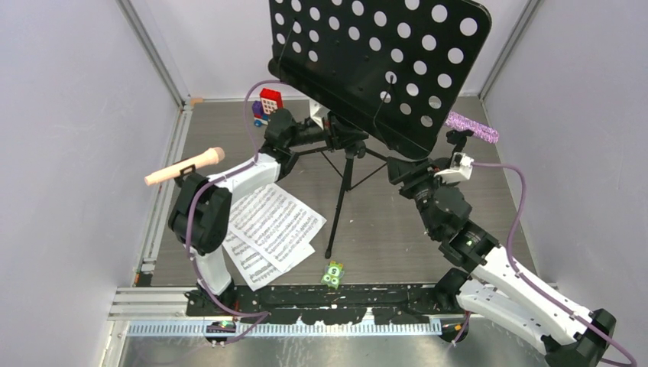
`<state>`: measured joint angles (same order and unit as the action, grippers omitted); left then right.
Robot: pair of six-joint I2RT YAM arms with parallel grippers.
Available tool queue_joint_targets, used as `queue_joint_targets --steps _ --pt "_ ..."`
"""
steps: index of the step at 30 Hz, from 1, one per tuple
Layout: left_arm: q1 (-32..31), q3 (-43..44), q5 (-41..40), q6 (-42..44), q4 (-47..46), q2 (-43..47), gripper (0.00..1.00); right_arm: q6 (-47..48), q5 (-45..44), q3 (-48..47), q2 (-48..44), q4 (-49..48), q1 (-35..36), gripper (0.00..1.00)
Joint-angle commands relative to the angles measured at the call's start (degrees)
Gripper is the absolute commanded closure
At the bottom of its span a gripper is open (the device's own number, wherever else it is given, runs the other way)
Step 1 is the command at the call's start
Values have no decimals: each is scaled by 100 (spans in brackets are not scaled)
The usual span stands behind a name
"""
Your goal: Pack up the instrument practice props
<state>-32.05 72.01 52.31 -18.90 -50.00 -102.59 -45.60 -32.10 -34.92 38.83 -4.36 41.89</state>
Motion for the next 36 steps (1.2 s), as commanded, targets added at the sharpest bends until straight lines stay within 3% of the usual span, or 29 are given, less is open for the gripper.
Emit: queue_joint_targets --steps 1,10,13,17,21,30,36 --pt "-144 -174 465 -814 256 -389 100 -1873 144 -19 230 672 3 38" --pt "-232 -462 -301 900 2264 231 100 -3135 881 -295 967 83 -118 32" --pt "-263 -435 -334 958 2311 209 100 -3884 1522 -243 1299 -288 -468 32" --pt "-276 -407 -312 950 2323 171 100 -4952 2421 155 1839 -1686 -990 35" --pt "-279 -398 -283 950 2350 160 100 -5375 2857 291 2257 -2645 -1233 40" --pt "-275 -347 -291 941 2393 132 100 -5911 3131 242 2404 -2879 -1251 43" --pt "-283 -311 -292 923 2408 131 100 -6004 3130 191 2377 -2743 -1253 51"
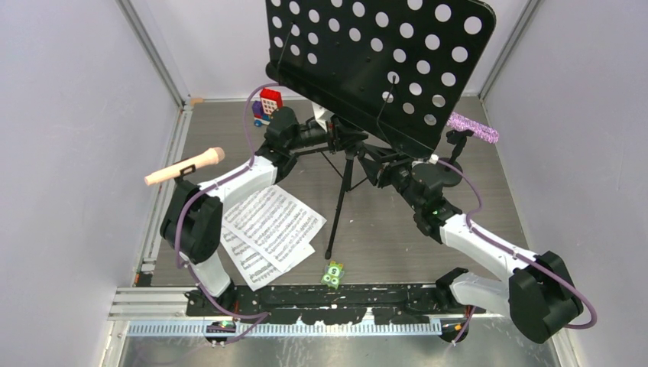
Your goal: Pack up the instrument practice props
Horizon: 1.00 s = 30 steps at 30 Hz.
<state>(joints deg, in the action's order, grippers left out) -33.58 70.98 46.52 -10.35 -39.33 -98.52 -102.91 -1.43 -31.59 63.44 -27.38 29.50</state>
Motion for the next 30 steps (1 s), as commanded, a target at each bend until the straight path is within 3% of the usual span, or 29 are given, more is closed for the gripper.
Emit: queue_joint_targets --steps 1,3,6,10,16,20,23,30 --pt "-124 -203 287 68 1341 -278 100 -273 64 -148 -90 -381 -16 49" --pt "-126 -186 292 62 1349 -286 100 -316 44 -144 -101 -298 -13 38" --pt "-130 -171 296 33 1340 -302 100 -449 17 -113 -89 -292 -7 36" --pt "-125 -166 297 20 1332 -304 100 -588 8 -101 -52 -314 -21 57" --pt "-127 -168 296 12 1340 -292 100 -641 12 -80 -17 -312 -17 70" --pt "-126 -139 296 9 1360 -308 100 -491 -5 -24 -7 -312 -16 99" --pt "-129 -105 311 10 1391 -301 100 50 -78 -69 -24 -152 -8 99" --pt "-130 -23 358 52 1538 -291 100 2650 218 -447 323 -141 -14 99"
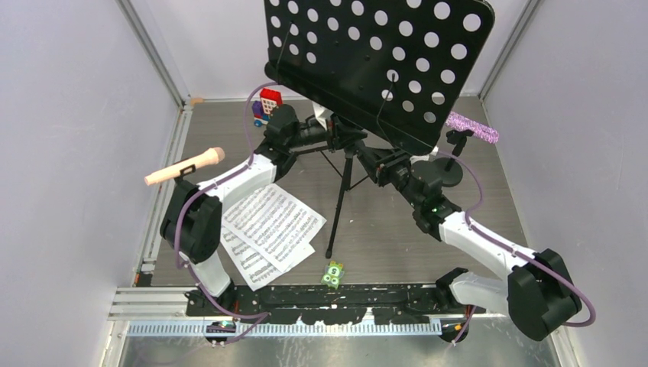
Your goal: Pack up the instrument practice props
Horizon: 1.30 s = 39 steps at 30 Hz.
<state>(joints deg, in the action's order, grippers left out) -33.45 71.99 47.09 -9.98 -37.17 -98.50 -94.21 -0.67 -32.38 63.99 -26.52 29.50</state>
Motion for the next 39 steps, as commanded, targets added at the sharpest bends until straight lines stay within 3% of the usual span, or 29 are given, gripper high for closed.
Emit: queue_joint_targets --steps 1,5,13,25,31,39 --pt "-142 -123 305 18 1326 -288 100 2073 235 -360 351 -380 -7 99" --pt "-138 -123 317 20 1343 -267 100 3264 447 -548 508 -309 -11 99" --pt "-141 -75 368 57 1413 -283 100 5771 -70 -478 -109 99 -8 99" --pt "-159 7 587 -23 1346 -359 100 8612 584 -555 -433 110 287 99" --pt "-158 17 597 -108 1259 -417 100 10792 1011 -359 -608 -194 581 99" --pt "-155 30 604 -127 1265 -407 100 14321 1696 -803 -634 1558 807 99"
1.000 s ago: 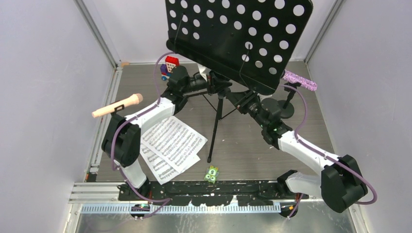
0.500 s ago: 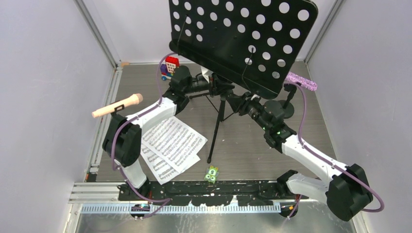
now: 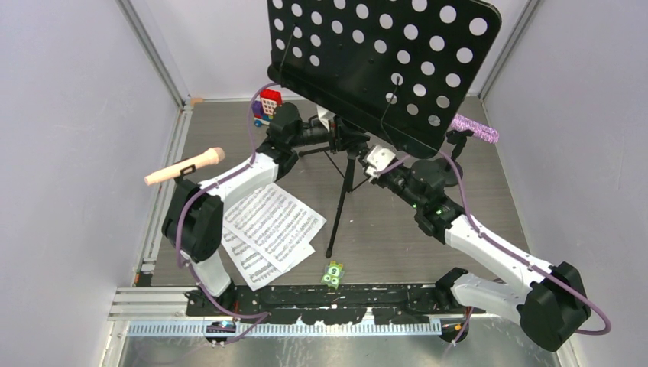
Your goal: Pack up the instrument practice props
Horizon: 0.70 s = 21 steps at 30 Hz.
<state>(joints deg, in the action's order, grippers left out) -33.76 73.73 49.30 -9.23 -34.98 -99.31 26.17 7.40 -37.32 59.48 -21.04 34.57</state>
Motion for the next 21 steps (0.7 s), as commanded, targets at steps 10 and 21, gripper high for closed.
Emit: queue_joint_targets --steps 10,21 --pt "-125 -101 414 -325 918 -383 100 1342 255 257 -833 -33 366 17" --pt "-129 -105 361 -566 607 -454 100 -6054 -2242 1413 -1669 -1363 365 2"
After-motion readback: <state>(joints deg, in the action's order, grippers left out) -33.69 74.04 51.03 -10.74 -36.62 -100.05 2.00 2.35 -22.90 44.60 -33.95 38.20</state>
